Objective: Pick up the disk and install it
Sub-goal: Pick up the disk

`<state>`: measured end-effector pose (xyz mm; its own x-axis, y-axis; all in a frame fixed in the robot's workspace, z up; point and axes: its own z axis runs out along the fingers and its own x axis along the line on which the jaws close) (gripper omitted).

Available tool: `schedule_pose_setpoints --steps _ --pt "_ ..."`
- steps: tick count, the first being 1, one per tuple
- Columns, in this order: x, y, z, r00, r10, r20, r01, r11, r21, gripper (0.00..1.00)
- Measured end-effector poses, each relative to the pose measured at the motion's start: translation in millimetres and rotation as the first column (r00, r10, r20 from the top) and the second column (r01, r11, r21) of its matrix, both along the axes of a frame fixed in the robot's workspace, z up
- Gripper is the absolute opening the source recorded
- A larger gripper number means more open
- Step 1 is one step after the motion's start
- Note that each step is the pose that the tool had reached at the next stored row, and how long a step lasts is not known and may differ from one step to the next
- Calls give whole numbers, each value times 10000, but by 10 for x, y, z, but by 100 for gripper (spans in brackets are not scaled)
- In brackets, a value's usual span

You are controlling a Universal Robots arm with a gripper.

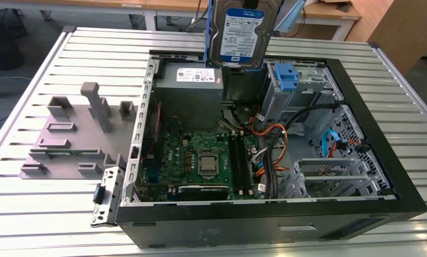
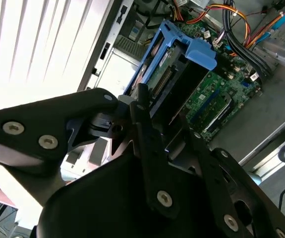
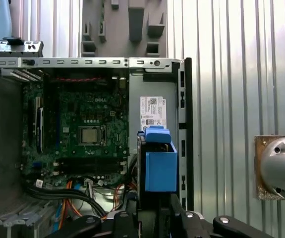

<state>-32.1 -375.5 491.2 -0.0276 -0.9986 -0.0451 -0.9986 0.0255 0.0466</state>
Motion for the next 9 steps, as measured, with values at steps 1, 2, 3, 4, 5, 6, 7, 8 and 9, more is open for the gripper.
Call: schedule_pose_setpoints --steps 1,2,3,4,5,6,7,8,9 --pt "0 0 0 10000 0 1 0 10000 1 35" --pt "0 0 1 10000 0 0 0 10000 0 35" --pt "0 -1 1 10000 0 0 0 10000 0 35" --pt "0 -4 1 10000 1 1 -1 10000 2 35" --pt "0 -5 1 10000 1 1 -1 10000 1 35" --pt "0 -5 1 10000 0 0 0 10000 1 35" --pt "0 -5 1 10000 0 0 0 10000 0 35" --pt "0 -5 1 10000 0 0 0 10000 1 35" --pt "0 -5 1 10000 0 0 0 10000 1 35"
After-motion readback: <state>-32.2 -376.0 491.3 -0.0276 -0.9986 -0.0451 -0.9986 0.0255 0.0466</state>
